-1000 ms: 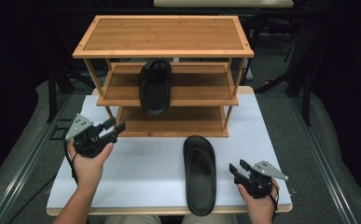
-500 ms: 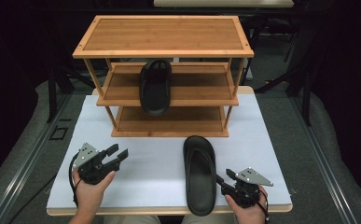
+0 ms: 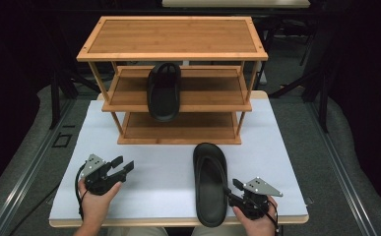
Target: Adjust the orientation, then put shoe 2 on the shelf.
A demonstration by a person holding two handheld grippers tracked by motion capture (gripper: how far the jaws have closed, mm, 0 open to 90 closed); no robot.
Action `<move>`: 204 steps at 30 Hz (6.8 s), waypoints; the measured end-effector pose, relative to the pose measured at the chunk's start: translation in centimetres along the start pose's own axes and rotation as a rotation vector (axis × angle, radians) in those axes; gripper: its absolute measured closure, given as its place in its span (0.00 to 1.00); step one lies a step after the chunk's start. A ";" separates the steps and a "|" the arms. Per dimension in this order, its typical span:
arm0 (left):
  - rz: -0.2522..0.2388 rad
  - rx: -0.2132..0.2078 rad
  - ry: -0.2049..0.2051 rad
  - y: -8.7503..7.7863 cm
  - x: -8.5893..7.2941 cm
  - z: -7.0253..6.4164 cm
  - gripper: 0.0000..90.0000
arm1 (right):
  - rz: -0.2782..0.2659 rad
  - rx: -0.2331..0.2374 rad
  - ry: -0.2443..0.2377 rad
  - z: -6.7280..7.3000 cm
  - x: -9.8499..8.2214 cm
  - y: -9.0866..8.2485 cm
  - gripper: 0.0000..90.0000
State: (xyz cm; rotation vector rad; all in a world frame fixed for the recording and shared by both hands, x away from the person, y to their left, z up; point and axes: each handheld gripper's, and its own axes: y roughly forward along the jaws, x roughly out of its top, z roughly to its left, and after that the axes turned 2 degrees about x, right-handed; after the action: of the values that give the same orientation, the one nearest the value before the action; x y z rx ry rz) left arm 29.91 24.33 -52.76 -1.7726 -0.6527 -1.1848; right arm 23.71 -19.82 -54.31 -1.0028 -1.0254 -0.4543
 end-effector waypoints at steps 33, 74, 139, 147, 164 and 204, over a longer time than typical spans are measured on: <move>0.008 -0.007 -0.060 -0.1 -0.3 1.1 0.52 | 0.135 -0.055 -0.026 -0.4 0.2 1.6 0.80; 0.014 -0.017 -0.078 0.3 -0.6 1.3 0.52 | 0.122 -0.061 -0.006 -1.1 0.5 2.7 0.79; 0.004 -0.017 -0.091 -0.1 -0.6 1.3 0.50 | -0.291 0.017 -0.011 0.4 8.9 -5.1 0.92; -0.001 -0.019 -0.097 0.0 -0.7 1.4 0.50 | -0.321 -0.006 -0.013 -0.4 11.9 -3.6 0.92; 0.003 -0.020 -0.095 0.1 -0.8 1.7 0.50 | -0.304 -0.141 0.034 -3.8 19.3 3.0 0.92; 0.011 -0.023 -0.103 0.3 -0.7 1.7 0.50 | -0.314 -0.137 0.026 -4.0 21.8 4.8 0.63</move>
State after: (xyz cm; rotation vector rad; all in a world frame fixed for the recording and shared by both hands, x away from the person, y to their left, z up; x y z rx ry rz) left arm 30.61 25.74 -53.73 -1.8642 -0.6904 -1.1033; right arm 39.65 -18.21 -38.26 -0.9568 -1.1451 -0.8022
